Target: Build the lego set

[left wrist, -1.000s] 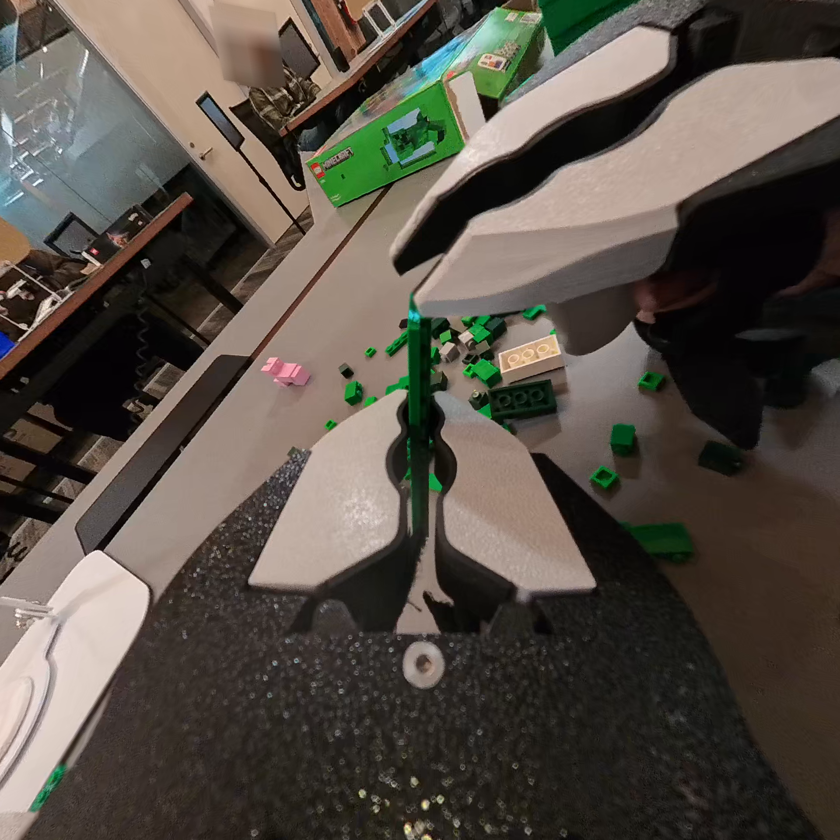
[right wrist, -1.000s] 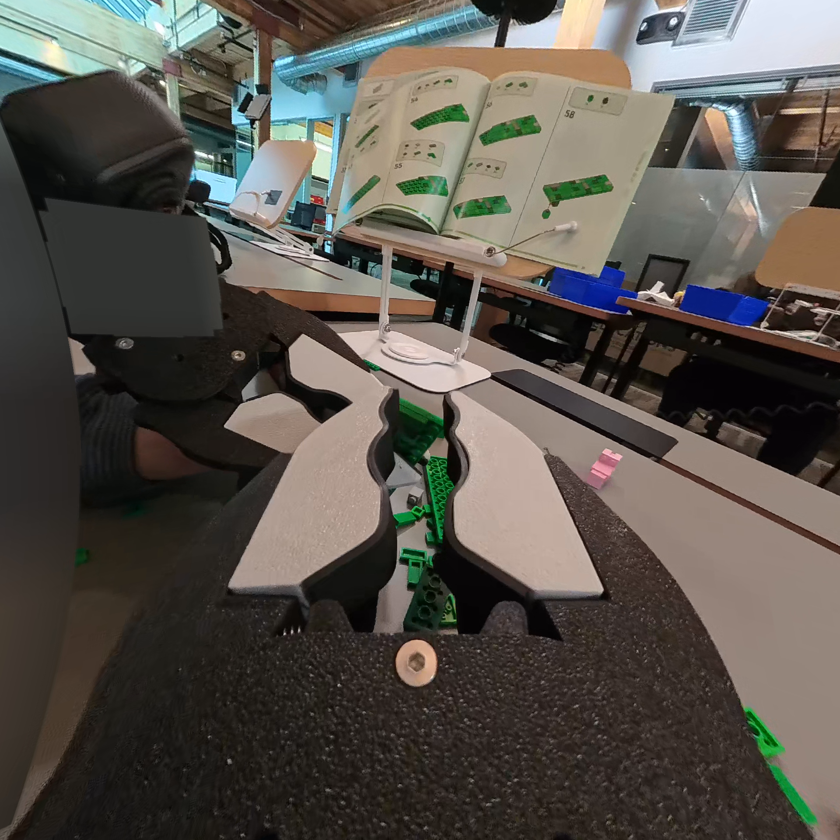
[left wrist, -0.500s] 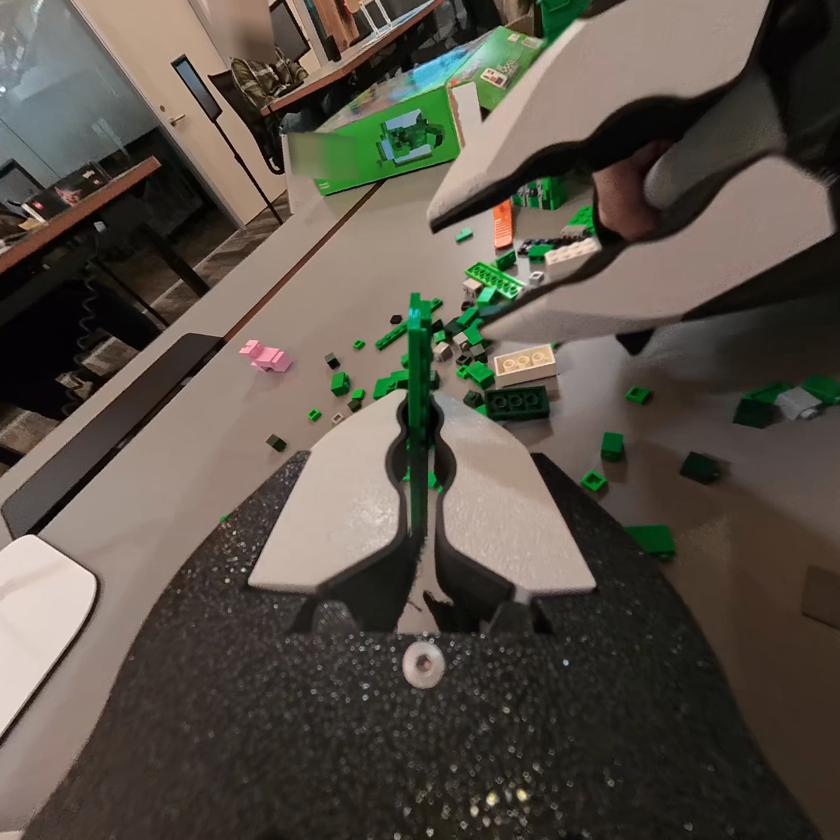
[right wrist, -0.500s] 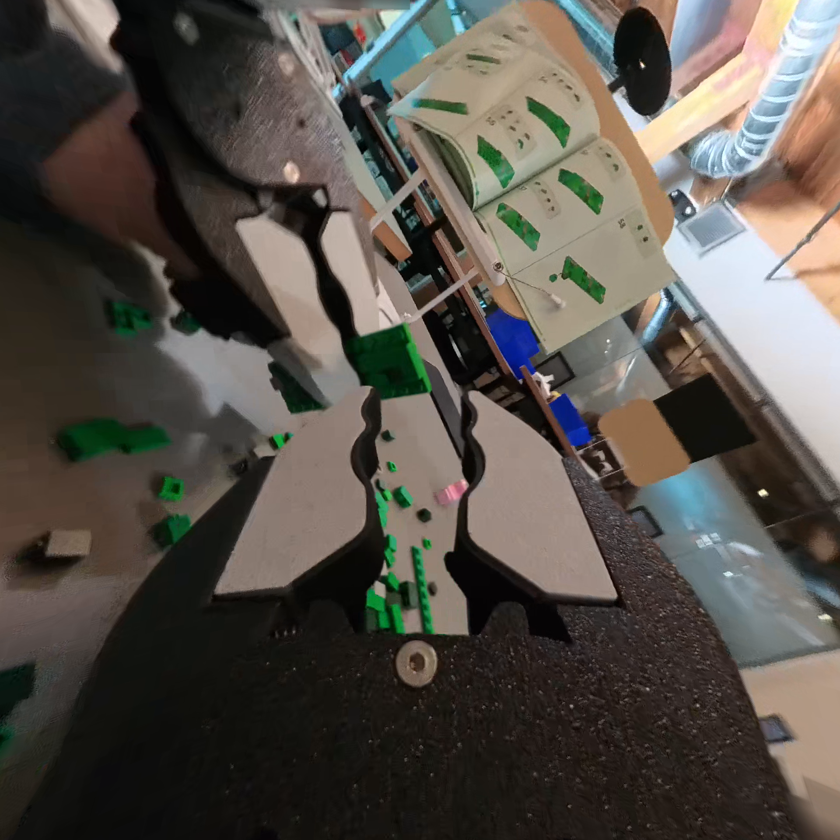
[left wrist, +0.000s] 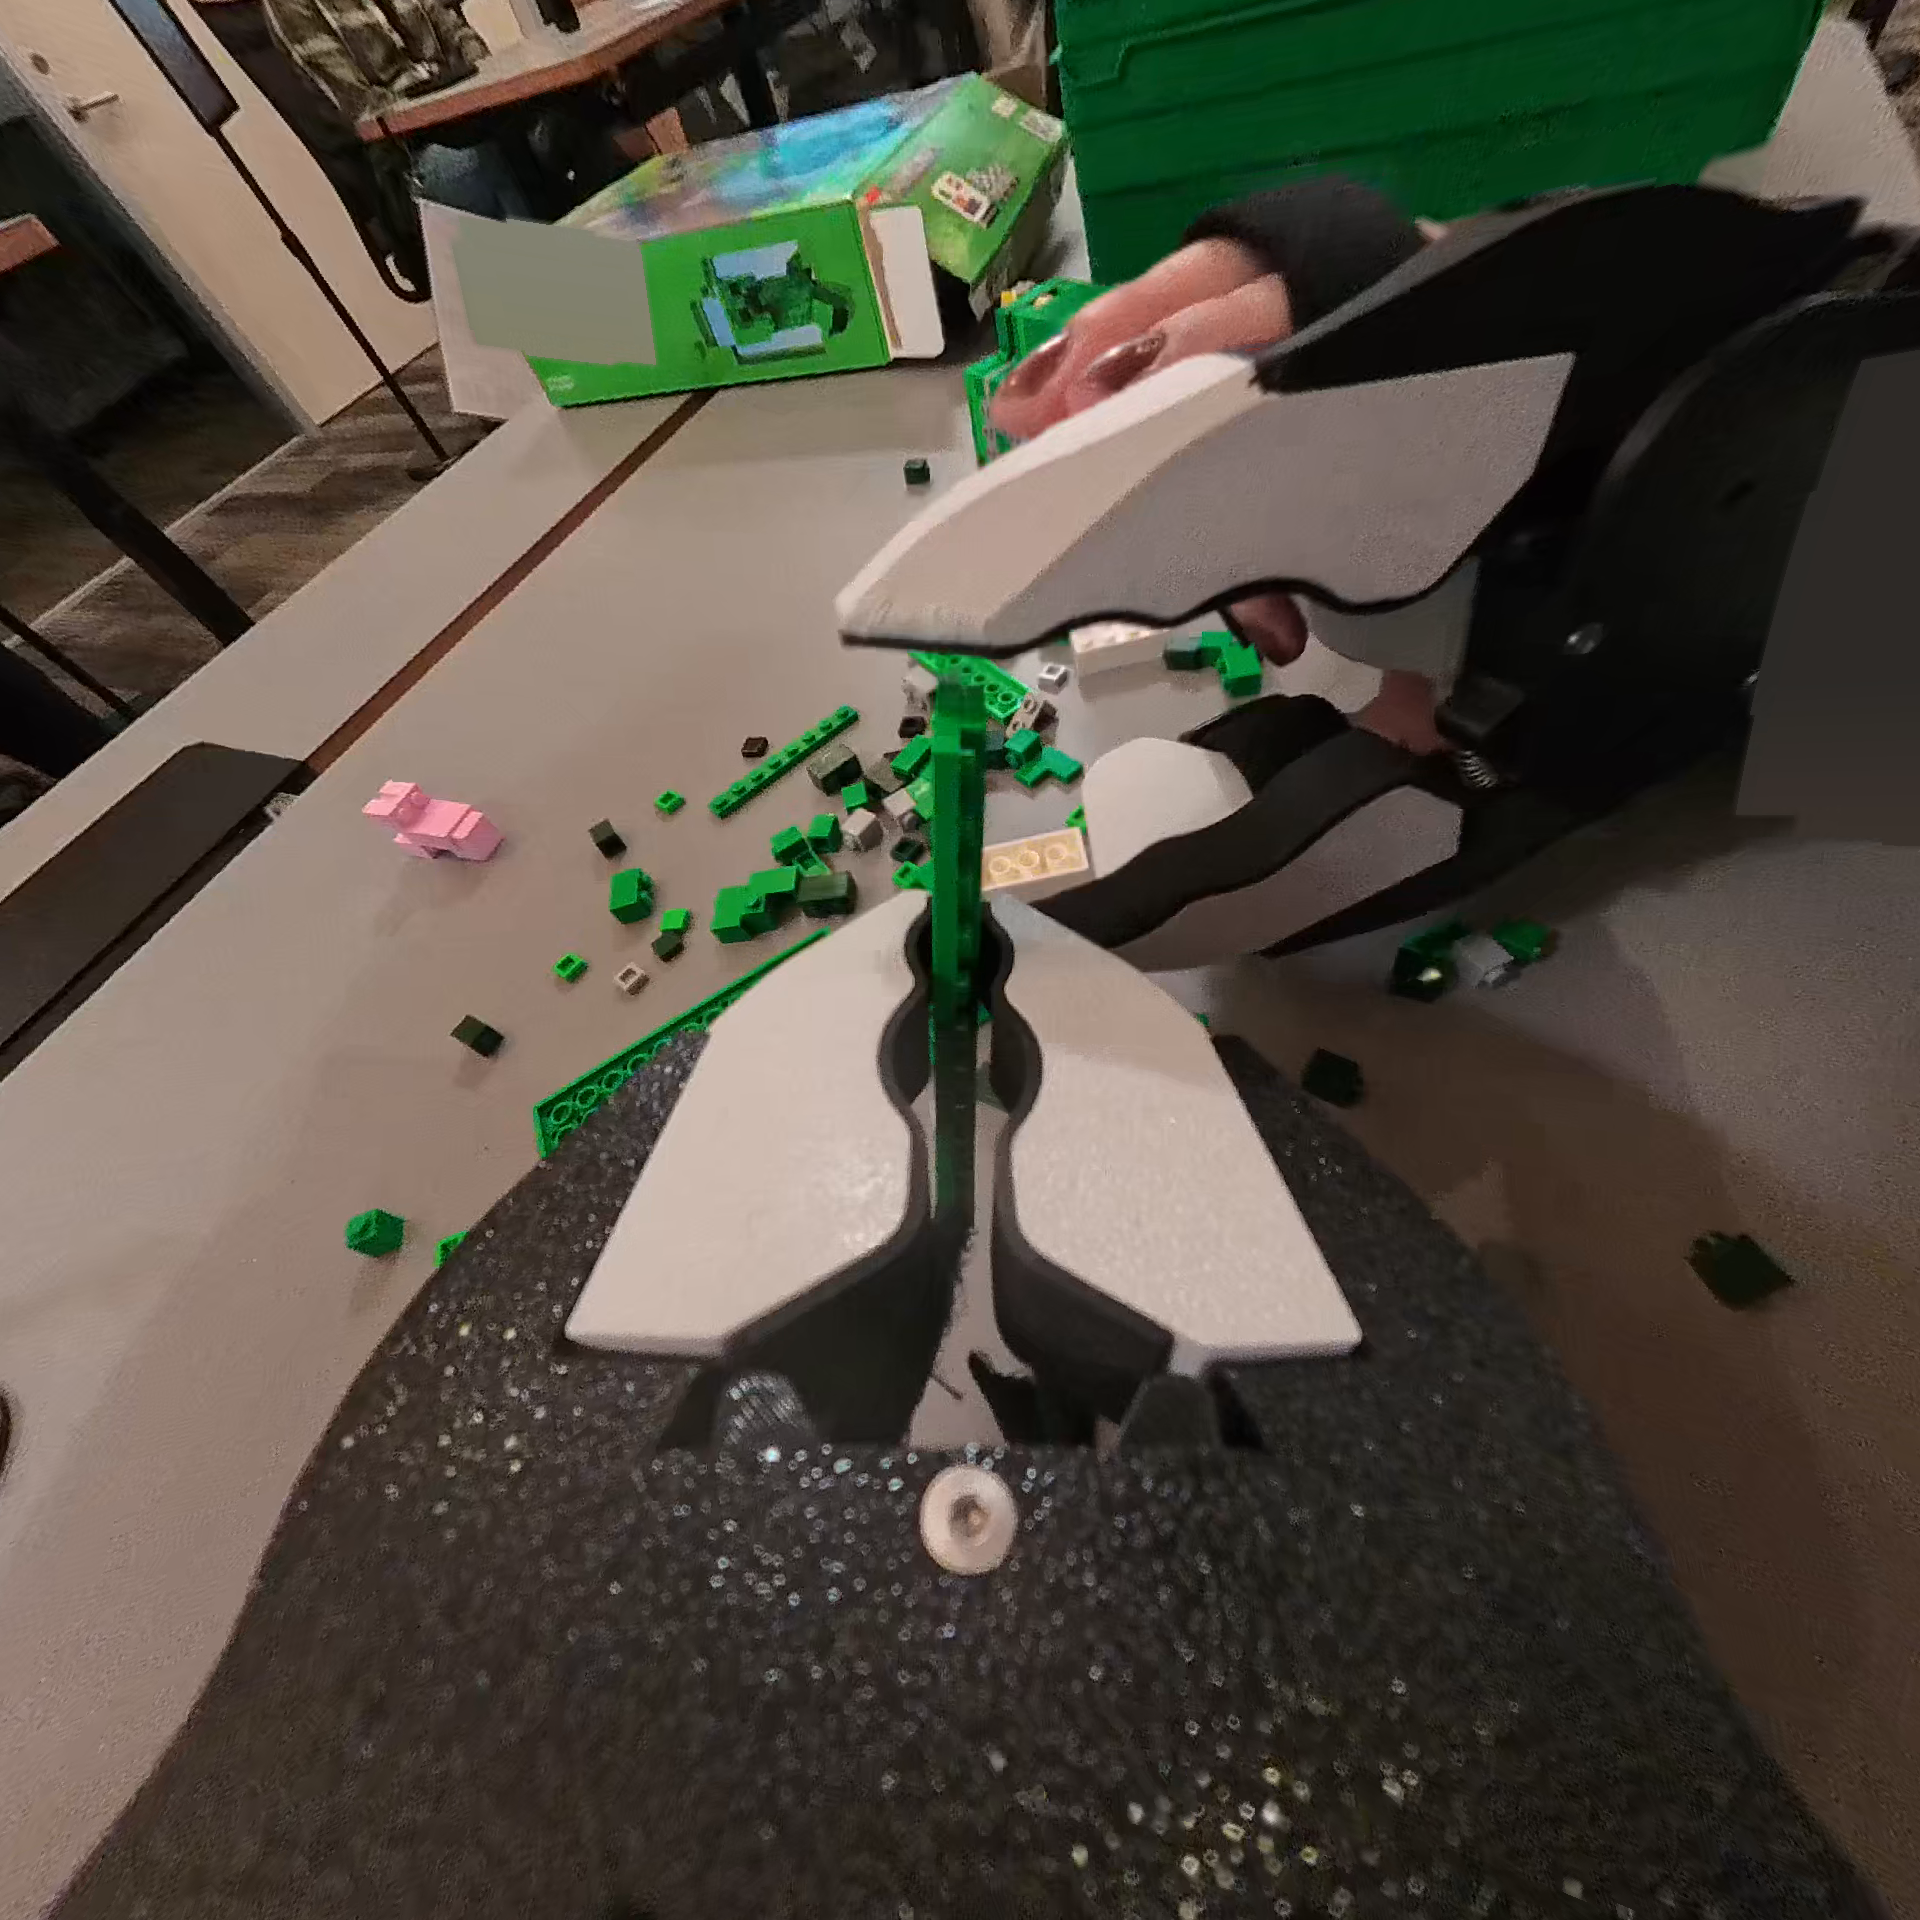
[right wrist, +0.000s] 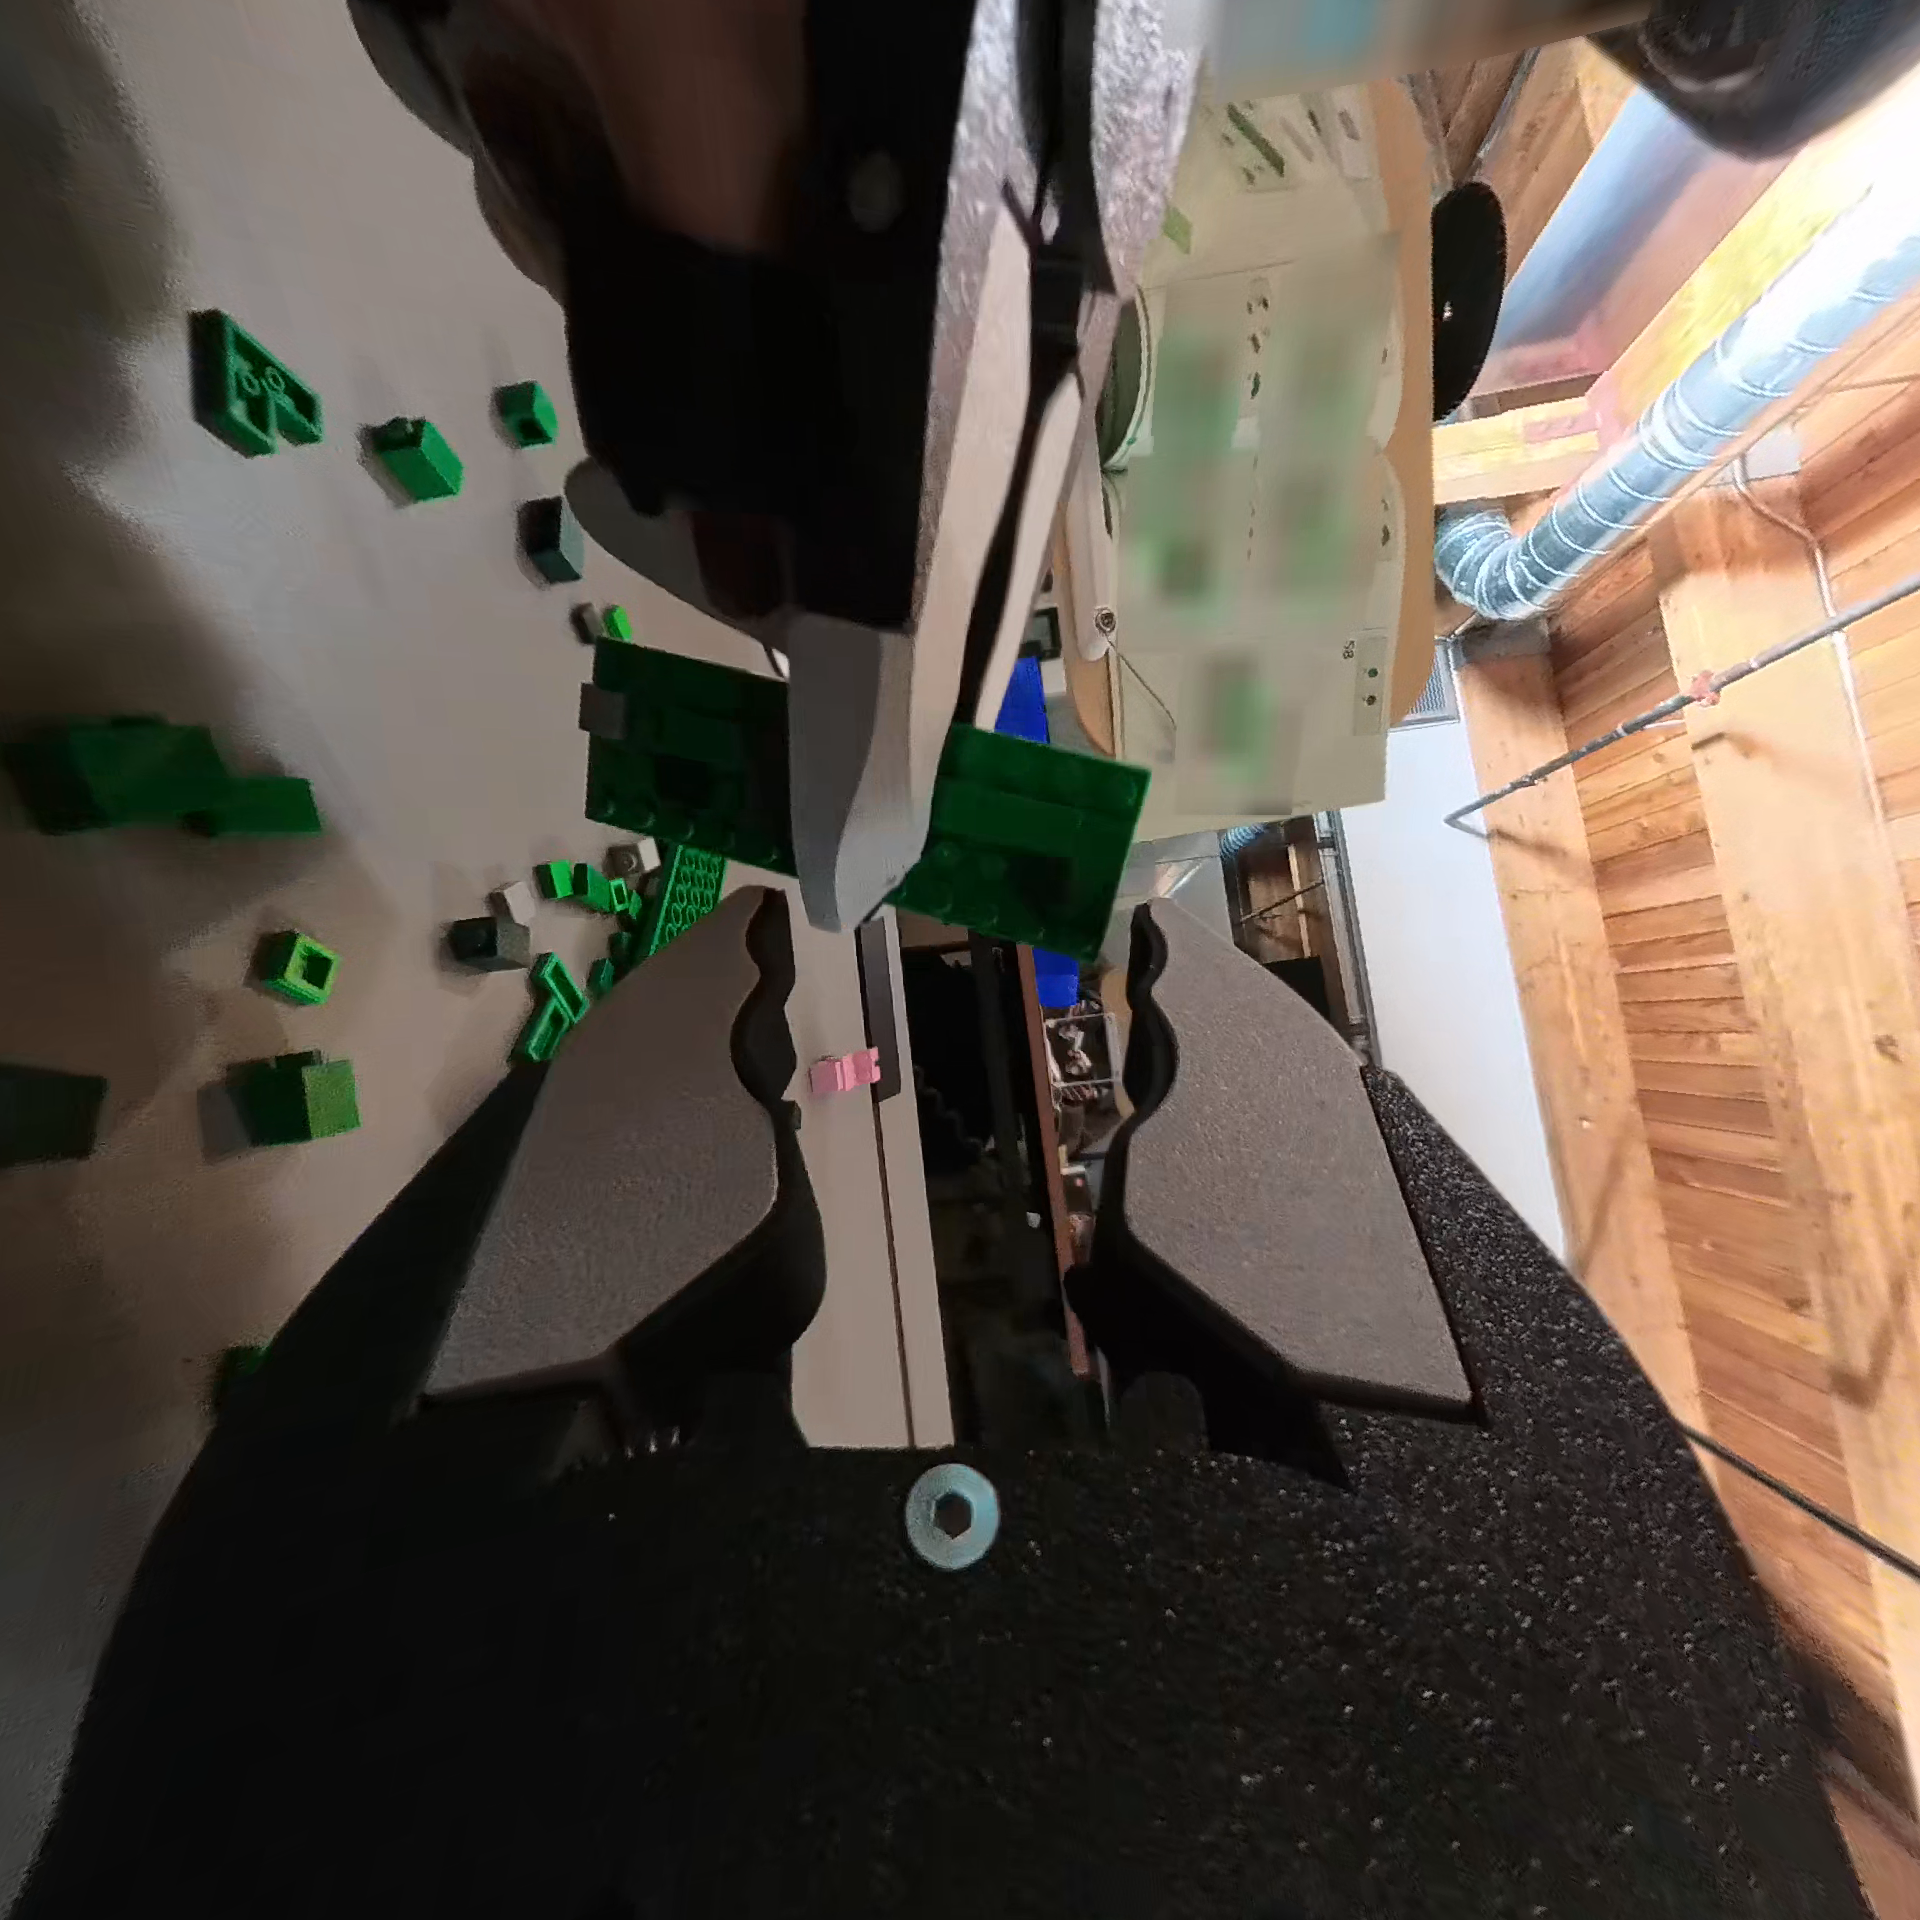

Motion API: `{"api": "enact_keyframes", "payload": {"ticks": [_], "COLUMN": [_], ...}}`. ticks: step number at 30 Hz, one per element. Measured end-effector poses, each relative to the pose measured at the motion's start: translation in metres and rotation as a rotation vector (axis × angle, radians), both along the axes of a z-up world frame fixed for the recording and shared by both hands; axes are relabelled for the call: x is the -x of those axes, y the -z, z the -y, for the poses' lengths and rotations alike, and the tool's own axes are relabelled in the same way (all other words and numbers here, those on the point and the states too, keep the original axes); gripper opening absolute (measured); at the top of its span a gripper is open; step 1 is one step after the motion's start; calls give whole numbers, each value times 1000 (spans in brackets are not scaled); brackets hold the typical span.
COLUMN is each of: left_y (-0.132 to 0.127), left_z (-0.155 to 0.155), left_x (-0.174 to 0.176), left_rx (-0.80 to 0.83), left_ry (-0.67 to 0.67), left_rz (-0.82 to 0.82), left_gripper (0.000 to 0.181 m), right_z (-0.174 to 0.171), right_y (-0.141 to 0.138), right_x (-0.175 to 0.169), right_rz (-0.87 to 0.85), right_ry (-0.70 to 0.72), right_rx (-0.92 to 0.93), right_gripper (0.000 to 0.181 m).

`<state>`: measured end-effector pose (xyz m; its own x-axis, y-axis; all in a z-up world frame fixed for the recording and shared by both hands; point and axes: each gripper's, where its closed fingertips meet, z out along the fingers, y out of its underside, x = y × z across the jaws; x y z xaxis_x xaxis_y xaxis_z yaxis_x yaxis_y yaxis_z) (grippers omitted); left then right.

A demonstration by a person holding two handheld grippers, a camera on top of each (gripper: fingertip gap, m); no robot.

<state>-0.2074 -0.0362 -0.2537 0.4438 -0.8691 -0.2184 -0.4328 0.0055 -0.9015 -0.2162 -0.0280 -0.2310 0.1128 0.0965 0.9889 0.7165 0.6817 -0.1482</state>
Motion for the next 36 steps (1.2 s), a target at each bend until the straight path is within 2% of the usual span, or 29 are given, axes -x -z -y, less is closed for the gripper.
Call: {"api": "enact_keyframes", "payload": {"ticks": [9, 13, 16, 22, 25, 31, 32, 34, 35, 36], "left_y": [5, 11, 14, 13, 13, 26, 25, 13, 8, 5], "left_z": [-3, -2, 1, 2, 4, 8, 7, 6, 4, 5], "left_x": [1, -1, -4, -4, -5, -4, -4, -5, -4, -3], "left_rx": [8, 25, 52, 199, 306, 478, 479, 453, 430, 407], "left_ry": [-58, -48, -27, -17, -4, 36, 45, 78, 72, 90], "left_rz": [-65, -96, -94, 12, 75, 109, 127, 188, 217, 220], "left_gripper": [6, 6, 6, 6, 7, 11, 12, 15, 23, 22], "right_z": [-5, -9, -8, -9, -12, -15, -16, -16, -15, -13], "right_y": [4, 9, 16, 14, 13, 27, 27, 27, 26, 26], "right_x": [2, 1, 0, 1, 1, 3, 3, 2, 2, 3], "right_rz": [10, 31, 74, 101, 126, 143, 137, 142, 146, 146], "right_ry": [100, 121, 112, 139, 165, 154, 152, 145, 137, 128], "right_rx": [48, 65, 82, 40, -37, 25, 32, 29, 6, 1], "right_gripper": [58, 67, 60, 58, 58, 56, 53, 28, 18, 18]}}
